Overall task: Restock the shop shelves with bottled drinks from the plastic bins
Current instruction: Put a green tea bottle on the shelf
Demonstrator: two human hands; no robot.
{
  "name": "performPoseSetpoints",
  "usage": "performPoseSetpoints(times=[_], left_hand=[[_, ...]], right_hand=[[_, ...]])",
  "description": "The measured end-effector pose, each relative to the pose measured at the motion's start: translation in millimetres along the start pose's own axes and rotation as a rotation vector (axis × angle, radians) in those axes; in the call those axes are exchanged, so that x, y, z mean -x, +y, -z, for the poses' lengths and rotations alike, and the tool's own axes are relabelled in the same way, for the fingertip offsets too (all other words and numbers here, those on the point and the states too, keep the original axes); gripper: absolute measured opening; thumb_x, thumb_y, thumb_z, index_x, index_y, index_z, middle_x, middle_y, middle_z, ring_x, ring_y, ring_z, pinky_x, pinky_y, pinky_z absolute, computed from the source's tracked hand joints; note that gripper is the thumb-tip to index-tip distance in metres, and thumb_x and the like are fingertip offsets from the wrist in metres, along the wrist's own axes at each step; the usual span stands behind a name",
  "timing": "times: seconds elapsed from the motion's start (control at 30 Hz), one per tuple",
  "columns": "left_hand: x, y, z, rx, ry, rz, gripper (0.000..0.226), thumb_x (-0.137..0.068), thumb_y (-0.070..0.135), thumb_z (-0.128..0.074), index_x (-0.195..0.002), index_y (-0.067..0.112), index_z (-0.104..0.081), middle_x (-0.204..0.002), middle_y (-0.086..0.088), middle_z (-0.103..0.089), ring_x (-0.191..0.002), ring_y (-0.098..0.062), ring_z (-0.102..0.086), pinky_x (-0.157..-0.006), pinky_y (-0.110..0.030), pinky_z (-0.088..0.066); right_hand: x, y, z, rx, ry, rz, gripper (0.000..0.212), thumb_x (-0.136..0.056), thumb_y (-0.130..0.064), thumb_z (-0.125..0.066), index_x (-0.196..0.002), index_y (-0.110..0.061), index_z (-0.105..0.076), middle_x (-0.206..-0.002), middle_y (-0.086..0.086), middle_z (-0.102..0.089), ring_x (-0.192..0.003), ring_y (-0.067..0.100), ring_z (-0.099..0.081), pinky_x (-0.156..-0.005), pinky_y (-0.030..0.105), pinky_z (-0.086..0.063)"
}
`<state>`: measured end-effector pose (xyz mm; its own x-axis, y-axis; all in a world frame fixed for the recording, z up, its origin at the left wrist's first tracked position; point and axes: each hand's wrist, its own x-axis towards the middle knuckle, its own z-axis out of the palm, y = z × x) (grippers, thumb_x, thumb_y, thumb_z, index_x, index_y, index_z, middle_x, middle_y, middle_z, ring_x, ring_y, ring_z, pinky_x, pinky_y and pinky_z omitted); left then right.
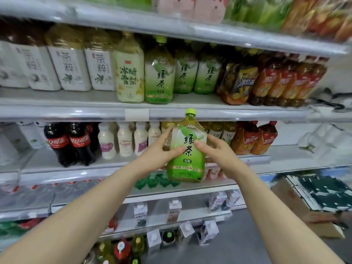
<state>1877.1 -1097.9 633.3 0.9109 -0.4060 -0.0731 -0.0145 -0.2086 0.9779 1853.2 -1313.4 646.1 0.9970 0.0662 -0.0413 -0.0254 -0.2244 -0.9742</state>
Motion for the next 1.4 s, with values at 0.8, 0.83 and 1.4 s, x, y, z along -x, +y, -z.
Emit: performPoseSetpoints(times=[0.8,0.83,1.4], left_hand=[[-130.9,122.3,5.9,-0.157,0.379,-0.187,0.078,-0.081,0.051,-0.072,-0.146,0.024,-0.038,-0.129,0.005,-0.061,-0.112,-0.014,-0.063,-0.097,-0.044,-0.054],[-133.0,120.5,6.9,-0.195,0.392,-0.205,0.084,-0.077,0.055,-0.071,-0.148,0.027,-0.036,-0.134,0.006,-0.058,-0.119,-0.013,-0.059,-0.101,-0.044,-0.051],[-143.6,81.5,6.5,-0.562,0.512,-0.275,0.065,-0.093,0.001,-0.06,-0.151,0.012,-0.033,-0.153,-0.004,-0.036,-0.127,-0.016,-0.052,-0.103,-0.015,-0.038]], right_hand=[[-157.5,-110.5,93.5,-0.068,-0.005,0.207,0.023,-0.094,-0.025,-0.069,-0.113,-0.016,-0.064,-0.102,-0.001,-0.077,-0.091,0.012,-0.075,-0.074,0.029,-0.06],[-165.4,-111.6,94.8,-0.075,0.007,0.208,0.019,-0.093,-0.023,-0.069,-0.111,-0.017,-0.064,-0.1,-0.002,-0.076,-0.085,0.007,-0.074,-0.067,0.024,-0.058],[-231.7,-85.9,75.8,-0.115,0.018,0.33,0.07,-0.086,-0.014,-0.078,-0.146,-0.022,-0.042,-0.125,0.001,-0.067,-0.114,0.015,-0.065,-0.09,0.03,-0.057]])
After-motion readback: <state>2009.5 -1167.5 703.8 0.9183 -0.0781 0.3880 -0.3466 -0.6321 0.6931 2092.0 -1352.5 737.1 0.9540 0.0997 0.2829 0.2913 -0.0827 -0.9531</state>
